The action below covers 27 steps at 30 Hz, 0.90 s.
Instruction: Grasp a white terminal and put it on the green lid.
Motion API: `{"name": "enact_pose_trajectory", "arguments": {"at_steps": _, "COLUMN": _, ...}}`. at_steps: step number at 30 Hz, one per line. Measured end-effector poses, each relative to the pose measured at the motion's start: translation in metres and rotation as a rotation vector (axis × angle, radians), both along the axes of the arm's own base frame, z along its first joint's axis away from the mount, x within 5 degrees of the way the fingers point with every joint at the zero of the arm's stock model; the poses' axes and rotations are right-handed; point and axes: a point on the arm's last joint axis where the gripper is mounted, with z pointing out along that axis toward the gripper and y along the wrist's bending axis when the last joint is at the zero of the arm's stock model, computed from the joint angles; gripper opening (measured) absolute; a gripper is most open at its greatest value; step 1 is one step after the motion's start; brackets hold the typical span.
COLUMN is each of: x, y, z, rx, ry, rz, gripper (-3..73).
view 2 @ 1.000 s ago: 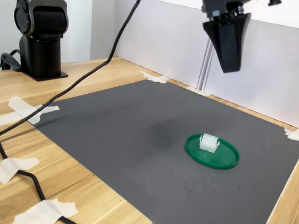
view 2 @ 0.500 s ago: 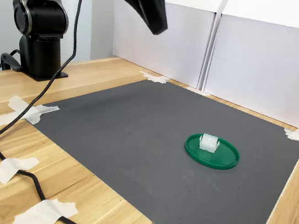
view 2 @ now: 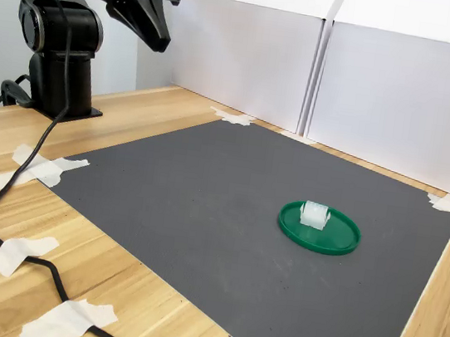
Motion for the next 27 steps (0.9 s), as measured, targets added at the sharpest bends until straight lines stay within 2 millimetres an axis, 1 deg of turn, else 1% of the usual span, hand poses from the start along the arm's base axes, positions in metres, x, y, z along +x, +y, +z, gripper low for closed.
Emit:
{"name": "enact_pose_trajectory", "arguments": {"at_steps": 6, "x": -0.021, "y": 0.002, "z": -0.015, "rx": 0.002, "ry": -0.063, "rz": -0.002, "gripper": -1.6}}
{"name": "enact_pose_trajectory", "arguments": {"at_steps": 11, "x": -0.033, "y": 0.003, "z": -0.03, "rx": -0.002, "ry": -0.116, "rz": -0.004, "gripper": -1.6}}
{"name": "enact_pose_trajectory", "arguments": {"at_steps": 14, "x": -0.039, "y": 0.004, "z": -0.035, "rx": -0.005, "ry": -0.146, "rz": -0.003, "gripper": -1.6}}
{"name": "enact_pose_trajectory", "arguments": {"at_steps": 21, "x": -0.05, "y": 0.005, "z": -0.032, "rx": 0.001, "ry": -0.257, "rz": -0.004, "gripper": -1.6}}
{"name": "enact_pose_trajectory", "arguments": {"at_steps": 27, "x": -0.055, "y": 0.006, "z": -0.03, "rx": 0.006, "ry": -0.3, "rz": -0.003, "gripper": -1.6}}
